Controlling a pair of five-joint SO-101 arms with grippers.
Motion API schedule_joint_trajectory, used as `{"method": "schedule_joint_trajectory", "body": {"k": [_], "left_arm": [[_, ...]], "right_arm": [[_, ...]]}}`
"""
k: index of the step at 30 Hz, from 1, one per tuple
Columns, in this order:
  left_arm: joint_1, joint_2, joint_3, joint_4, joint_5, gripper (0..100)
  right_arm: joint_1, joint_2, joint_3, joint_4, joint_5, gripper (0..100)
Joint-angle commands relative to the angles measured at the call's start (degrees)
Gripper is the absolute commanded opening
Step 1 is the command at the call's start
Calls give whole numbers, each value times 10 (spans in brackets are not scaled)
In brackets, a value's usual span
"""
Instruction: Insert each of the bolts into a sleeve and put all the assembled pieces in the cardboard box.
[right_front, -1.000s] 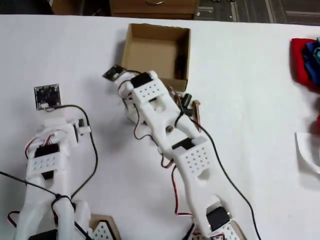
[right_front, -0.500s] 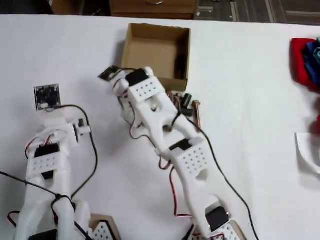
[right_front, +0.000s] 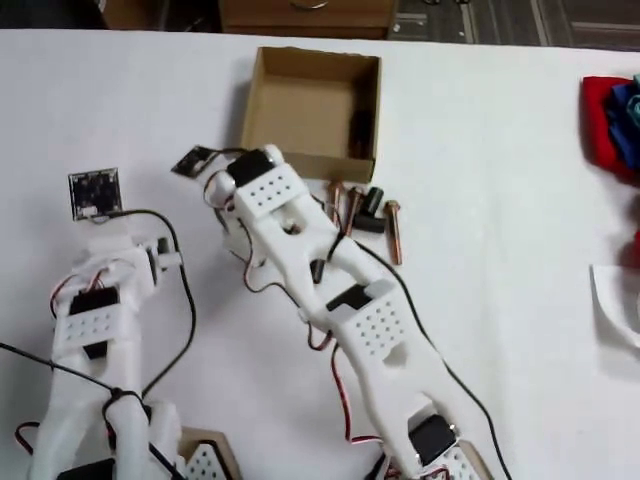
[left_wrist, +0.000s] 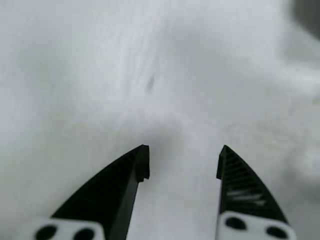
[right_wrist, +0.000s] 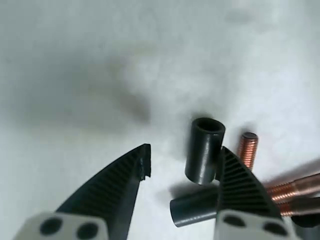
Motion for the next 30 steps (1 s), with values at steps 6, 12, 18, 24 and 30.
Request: {"method": "schedule_joint_trajectory", "body": {"k": [6,12,18,24,30], "left_arm": [[-4,-4,-4,-11,6,234],[-4,-4,-4,-11,6,234],[-4,-4,-4,-11,6,234],[-4,-4,-4,-11,6,234],[12,-3,-7,4,-21,234]], "right_arm": [[36,58,-27,-2,-3,198],[43,86,-27,-9,-4,170],[44,81,-27,-19,-4,39],[44,-17,-28,10,-4,20],[117,-247,-7,63,-4,20]]}}
